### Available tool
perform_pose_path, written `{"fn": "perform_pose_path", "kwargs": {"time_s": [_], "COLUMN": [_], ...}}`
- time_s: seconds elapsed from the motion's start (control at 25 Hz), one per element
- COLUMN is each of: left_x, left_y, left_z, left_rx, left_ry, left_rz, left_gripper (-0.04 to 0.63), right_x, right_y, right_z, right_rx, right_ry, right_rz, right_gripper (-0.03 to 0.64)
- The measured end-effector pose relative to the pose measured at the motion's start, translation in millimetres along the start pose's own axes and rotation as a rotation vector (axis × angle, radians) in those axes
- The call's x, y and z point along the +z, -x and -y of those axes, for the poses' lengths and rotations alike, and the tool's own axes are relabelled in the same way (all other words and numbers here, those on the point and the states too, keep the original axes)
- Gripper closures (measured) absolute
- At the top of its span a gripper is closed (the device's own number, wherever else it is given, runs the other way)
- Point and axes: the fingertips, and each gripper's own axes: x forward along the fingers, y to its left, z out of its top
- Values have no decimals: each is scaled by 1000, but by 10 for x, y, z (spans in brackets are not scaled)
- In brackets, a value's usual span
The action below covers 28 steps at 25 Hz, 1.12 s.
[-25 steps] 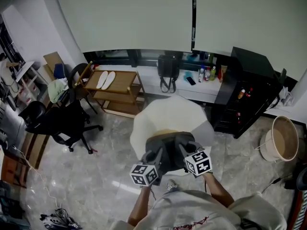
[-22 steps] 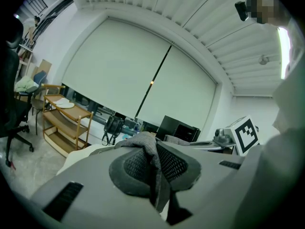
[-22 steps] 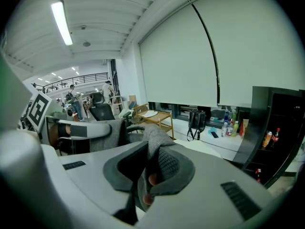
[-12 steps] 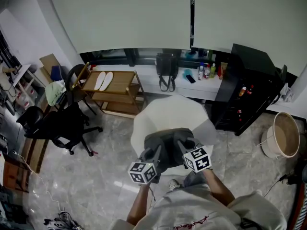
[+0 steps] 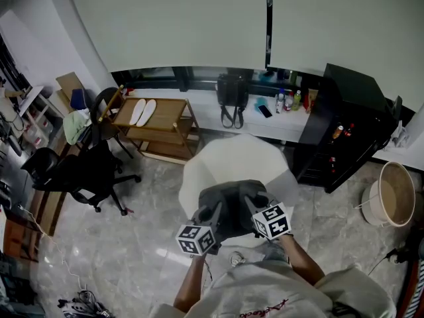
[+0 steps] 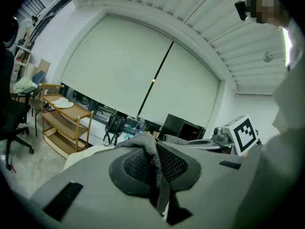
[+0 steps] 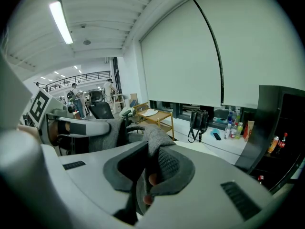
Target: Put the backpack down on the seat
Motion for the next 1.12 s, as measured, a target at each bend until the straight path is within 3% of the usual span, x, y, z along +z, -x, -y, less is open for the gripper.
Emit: {"fn": "perform_pose_path", "kwargs": {"time_s": [0.76,1.12], "left_x": [150,-69], "left_y": [-1144,-1360], "left_z": [299,307], "left_rx": [158,190], "left_ry": [62,108], "left_rz": [45,21], "left_gripper": [535,535], "right_x": [258,14], "right_y": [-133,-190], "right_z": [1231,1448], "right_rx": [166,204], "right_ry": [65,54], "right_rz": [-23,-82], "right_gripper": [566,566]}}
